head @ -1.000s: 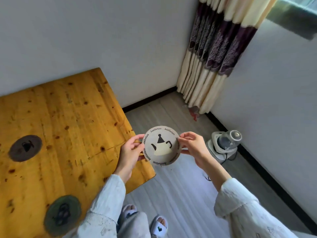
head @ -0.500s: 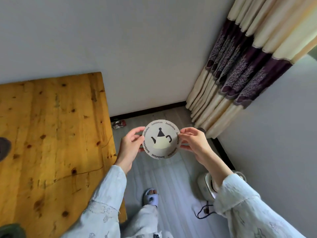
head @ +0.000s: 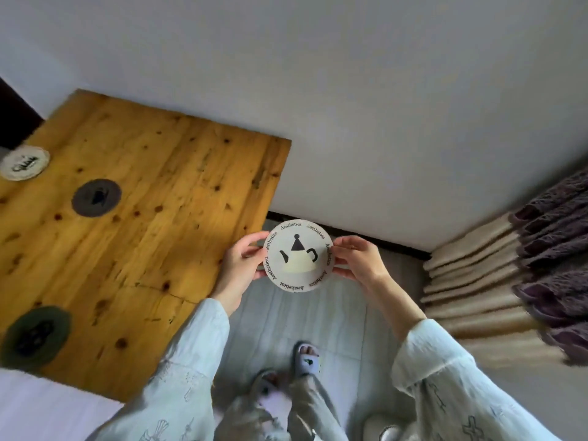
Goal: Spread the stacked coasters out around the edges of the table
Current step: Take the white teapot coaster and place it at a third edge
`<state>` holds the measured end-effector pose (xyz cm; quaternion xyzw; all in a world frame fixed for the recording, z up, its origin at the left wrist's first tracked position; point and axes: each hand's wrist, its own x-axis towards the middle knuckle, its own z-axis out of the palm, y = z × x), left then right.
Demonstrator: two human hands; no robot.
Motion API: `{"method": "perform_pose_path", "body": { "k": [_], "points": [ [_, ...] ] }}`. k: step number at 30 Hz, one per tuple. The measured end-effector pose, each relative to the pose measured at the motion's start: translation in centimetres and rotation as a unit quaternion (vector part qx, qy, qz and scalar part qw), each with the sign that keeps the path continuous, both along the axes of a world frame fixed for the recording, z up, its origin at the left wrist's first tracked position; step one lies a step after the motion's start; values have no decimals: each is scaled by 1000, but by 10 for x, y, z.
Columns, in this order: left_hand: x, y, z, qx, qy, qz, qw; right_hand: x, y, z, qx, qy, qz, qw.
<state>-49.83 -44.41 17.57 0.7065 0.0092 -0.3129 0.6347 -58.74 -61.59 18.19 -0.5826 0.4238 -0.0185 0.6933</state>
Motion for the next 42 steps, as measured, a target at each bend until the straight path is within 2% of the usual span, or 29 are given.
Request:
{"method": "perform_pose_path", "body": {
  "k": [7, 12, 14, 21, 27, 34, 42],
  "points": [
    [13, 3, -7, 3, 16, 159, 987, 73, -19, -3, -8, -5, 153, 988],
    [34, 14, -31, 3, 77, 267, 961, 135, -9, -27, -32, 29, 264, 964],
    [41, 14, -34, -4, 90, 266, 960, 151, -9, -36, -47, 38, 274, 960],
    [96, 30, -82, 9, 172, 349, 921, 230, 14, -92, -70, 99, 356, 927],
    [118, 36, -123, 18, 228, 411, 882, 272, 35, -126, -94, 137, 439, 883],
    [114, 24, -158, 3, 304, 463, 833, 283, 36, -156, -128, 198, 505, 830],
    [122, 12, -165, 12, 303, 489, 818, 300, 42, -164, -160, 199, 568, 782]
  ]
}}
